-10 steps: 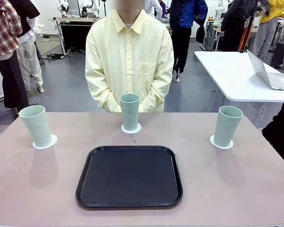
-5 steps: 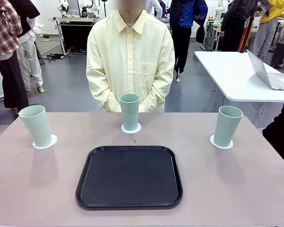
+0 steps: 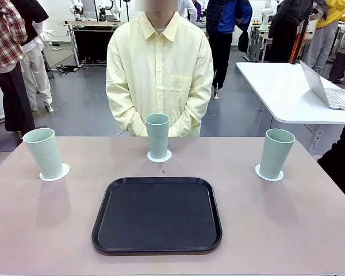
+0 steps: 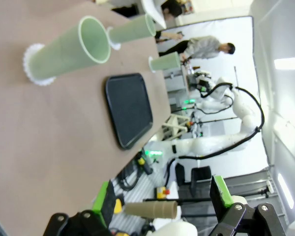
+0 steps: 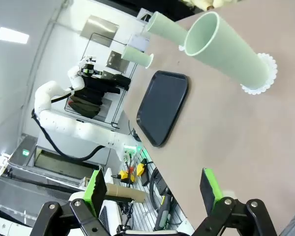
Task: Place coasters on the table and set cups on them.
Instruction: Take one Reusable plastic cup from the Flat Tray and place it on a coaster set by the human.
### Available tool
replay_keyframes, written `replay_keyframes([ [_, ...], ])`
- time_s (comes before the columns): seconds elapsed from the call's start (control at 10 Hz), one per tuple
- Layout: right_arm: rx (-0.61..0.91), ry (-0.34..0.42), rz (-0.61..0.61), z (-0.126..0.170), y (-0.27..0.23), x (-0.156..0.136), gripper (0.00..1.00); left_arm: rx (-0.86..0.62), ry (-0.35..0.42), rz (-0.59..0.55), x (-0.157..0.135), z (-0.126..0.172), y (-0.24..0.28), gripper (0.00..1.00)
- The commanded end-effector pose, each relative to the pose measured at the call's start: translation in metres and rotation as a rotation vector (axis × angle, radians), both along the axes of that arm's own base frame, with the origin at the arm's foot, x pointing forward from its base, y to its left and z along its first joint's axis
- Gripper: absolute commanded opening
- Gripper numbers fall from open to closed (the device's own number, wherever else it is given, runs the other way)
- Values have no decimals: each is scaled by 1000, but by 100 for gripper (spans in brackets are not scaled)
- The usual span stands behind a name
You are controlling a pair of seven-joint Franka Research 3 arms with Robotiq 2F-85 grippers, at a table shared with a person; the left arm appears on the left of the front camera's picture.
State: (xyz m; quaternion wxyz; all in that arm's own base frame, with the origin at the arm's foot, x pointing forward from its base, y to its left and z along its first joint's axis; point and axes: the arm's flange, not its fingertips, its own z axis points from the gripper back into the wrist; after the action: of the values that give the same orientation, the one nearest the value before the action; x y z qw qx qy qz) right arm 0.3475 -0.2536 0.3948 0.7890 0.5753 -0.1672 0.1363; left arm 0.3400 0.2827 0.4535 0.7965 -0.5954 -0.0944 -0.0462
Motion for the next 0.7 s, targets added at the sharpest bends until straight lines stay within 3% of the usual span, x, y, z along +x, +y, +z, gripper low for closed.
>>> replay_keyframes([
  [0.0,14,-32,22,1,-2,9,100,-1,-5,8,-1,2,0,100],
  [0.1,0,0,0,0,0,0,100,-1,-5,8,-1,2,0,100],
  [0.6,0,0,0,0,0,0,100,-1,-5,8,-1,2,0,100],
])
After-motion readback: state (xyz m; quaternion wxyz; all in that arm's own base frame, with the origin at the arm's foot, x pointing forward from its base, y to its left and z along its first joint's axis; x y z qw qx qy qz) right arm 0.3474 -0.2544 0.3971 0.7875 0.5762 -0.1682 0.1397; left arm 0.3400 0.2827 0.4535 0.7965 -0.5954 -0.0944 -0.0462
